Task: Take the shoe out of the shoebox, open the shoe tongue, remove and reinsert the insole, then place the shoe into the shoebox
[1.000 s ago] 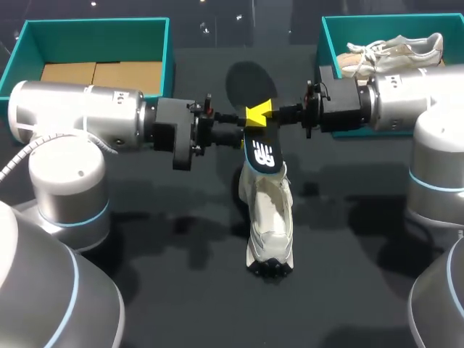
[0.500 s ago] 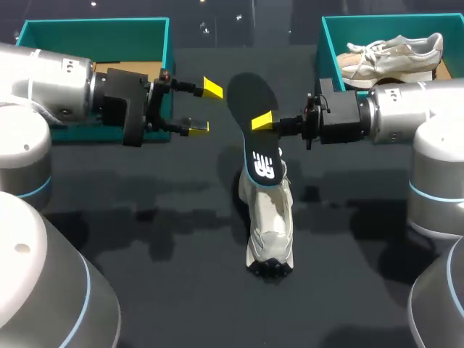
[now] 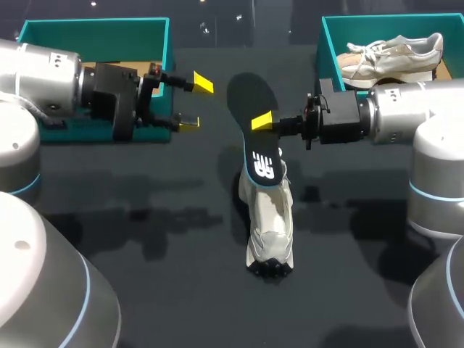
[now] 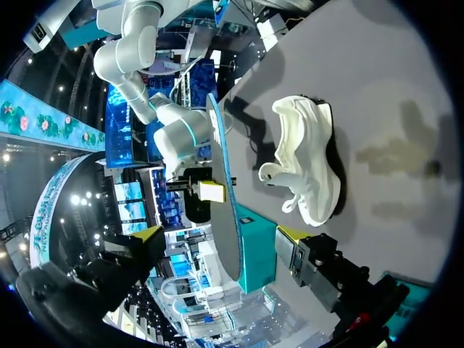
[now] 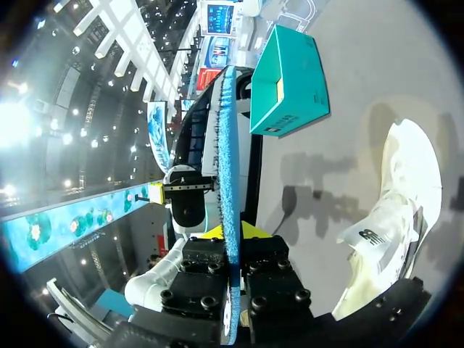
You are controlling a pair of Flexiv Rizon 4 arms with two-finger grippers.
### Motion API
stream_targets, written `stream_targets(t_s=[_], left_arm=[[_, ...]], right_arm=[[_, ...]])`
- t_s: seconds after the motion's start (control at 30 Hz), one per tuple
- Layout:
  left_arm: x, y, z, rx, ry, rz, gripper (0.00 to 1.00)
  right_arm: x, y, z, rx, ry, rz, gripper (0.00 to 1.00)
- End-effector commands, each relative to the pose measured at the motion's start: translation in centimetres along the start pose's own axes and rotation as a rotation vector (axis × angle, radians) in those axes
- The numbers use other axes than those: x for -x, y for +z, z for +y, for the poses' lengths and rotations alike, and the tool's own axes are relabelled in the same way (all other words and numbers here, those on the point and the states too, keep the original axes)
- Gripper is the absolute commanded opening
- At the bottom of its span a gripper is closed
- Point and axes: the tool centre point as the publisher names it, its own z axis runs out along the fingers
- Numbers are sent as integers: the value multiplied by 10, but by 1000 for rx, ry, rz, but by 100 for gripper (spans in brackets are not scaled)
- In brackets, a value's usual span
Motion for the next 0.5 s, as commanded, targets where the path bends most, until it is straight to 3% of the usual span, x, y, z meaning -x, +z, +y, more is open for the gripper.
stream_targets(t_s=[0.03,0.5], left_arm=[[8,-5,10,-12,12,76,100],[42,-20,25,-105,119,454,100]], right_arm=[[0,2,-1,2,0,-1,0],[0,2,-1,2,0,-1,0]])
